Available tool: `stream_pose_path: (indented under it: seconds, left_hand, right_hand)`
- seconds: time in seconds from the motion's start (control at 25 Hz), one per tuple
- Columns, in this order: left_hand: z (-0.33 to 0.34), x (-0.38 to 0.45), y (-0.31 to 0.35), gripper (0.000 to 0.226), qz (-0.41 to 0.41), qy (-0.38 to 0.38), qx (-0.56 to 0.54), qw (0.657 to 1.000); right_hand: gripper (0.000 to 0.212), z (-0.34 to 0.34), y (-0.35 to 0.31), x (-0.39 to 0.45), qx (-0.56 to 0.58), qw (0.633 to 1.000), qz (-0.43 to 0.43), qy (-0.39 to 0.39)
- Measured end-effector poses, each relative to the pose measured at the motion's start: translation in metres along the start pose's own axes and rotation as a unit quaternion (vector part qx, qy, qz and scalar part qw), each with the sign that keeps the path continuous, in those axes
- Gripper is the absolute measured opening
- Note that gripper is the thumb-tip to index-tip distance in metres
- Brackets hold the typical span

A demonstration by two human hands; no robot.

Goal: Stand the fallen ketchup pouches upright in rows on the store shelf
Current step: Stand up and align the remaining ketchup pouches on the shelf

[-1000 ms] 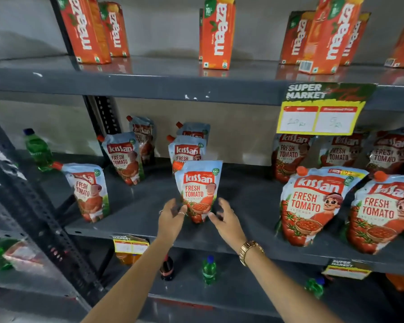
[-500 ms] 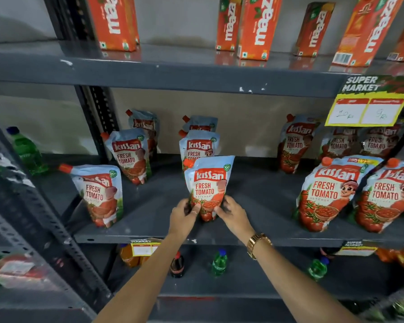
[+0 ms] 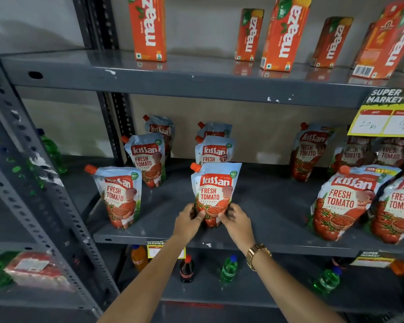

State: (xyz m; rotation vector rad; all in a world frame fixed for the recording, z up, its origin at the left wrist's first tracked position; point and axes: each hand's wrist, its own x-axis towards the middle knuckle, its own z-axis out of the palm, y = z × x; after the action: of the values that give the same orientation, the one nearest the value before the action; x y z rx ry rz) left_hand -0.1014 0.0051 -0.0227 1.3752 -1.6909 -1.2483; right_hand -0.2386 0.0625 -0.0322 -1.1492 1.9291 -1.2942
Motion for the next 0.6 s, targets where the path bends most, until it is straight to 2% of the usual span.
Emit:
stream_pose_path:
  seconds: [0.12, 0.2, 0.28, 0.36, 0.44, 0.6]
  left_hand:
    - [0.000, 0.002, 0.001, 0.034, 0.000, -0.010, 0.008, 1.000]
    - [0.001, 0.001, 0.001, 0.035, 0.002, -0.004, -0.004, 1.000]
    - [-0.003, -0.006, -0.001, 0.035, -0.003, 0.057, -0.056, 0.997]
    - [-0.016, -0.013, -0.005, 0.029, -0.013, 0.175, -0.102, 0.979]
    - [-0.036, -0.019, -0.010, 0.022, -0.010, 0.277, -0.118, 0.953]
    - [-0.074, -0.029, -0.018, 0.014, -0.002, 0.384, -0.105, 0.917]
  right_hand:
    - [0.033, -0.002, -0.002, -0.002, 0.001, 1.000, 0.007, -0.001]
    - [0.049, -0.001, -0.003, -0.006, -0.018, 0.999, -0.008, 0.036]
    - [0.054, 0.000, -0.010, -0.014, -0.057, 0.989, -0.052, 0.127]
    - [0.038, 0.005, -0.020, -0.022, -0.088, 0.968, -0.133, 0.194]
    - [0.024, 0.016, -0.028, -0.027, -0.107, 0.958, -0.189, 0.187]
    - [0.016, 0.050, -0.040, -0.033, -0.079, 0.970, -0.216, 0.080]
